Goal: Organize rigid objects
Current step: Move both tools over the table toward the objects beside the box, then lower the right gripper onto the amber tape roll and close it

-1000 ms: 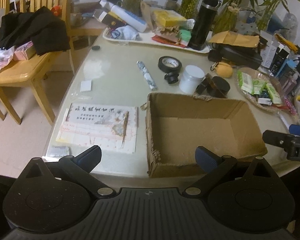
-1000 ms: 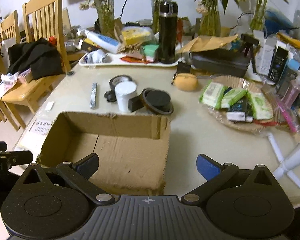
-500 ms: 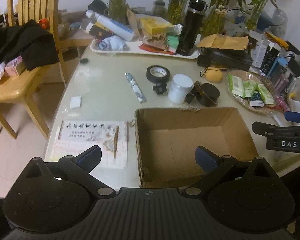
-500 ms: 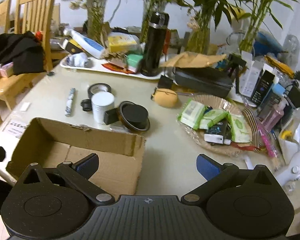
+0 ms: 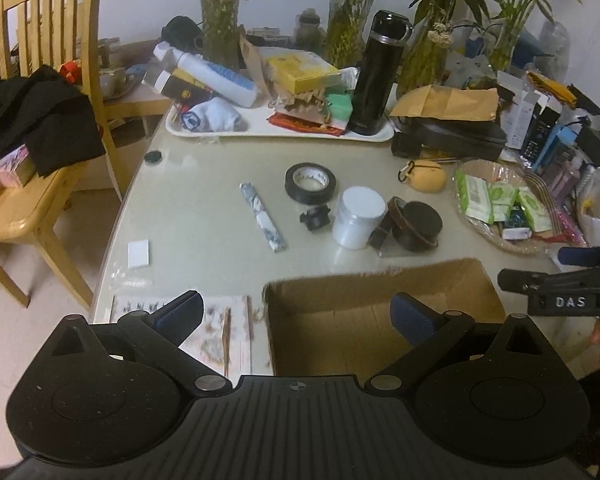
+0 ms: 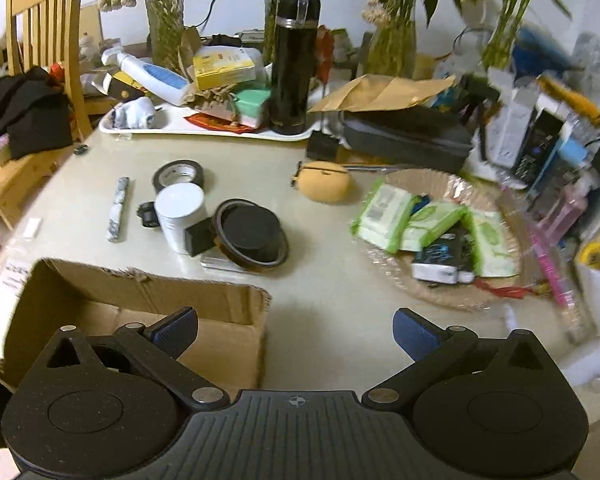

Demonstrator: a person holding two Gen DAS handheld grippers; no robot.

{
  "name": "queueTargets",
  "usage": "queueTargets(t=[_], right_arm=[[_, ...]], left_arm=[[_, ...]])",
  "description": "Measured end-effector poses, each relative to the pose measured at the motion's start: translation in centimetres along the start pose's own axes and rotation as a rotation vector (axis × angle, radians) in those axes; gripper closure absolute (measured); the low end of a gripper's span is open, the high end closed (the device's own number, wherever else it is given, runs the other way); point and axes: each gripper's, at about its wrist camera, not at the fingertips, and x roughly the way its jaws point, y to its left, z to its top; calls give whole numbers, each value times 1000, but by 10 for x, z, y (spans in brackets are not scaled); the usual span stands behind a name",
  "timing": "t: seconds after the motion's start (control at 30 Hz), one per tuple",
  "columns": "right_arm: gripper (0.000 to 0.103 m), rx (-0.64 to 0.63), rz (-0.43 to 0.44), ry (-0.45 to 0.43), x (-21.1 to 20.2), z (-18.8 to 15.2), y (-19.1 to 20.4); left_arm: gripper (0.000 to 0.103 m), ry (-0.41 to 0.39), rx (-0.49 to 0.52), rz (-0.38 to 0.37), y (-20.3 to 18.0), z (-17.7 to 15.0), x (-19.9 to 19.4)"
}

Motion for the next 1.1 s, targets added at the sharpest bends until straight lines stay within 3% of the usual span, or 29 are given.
queueTargets(t=[0.3, 0.5, 0.83, 1.1], right_arm=[[0, 49, 117, 23, 16, 19, -5], [0, 68, 150, 34, 29, 32, -7], [0, -10, 182, 36, 57, 50, 3], [0, -29, 231, 45, 89, 62, 0]], left_arm=[[1, -6, 27, 13, -9, 22, 24], [1, -3, 22, 13, -11, 35, 37], [1, -1, 25, 16, -8, 47, 60], [1, 9, -38, -9, 6, 48, 66]])
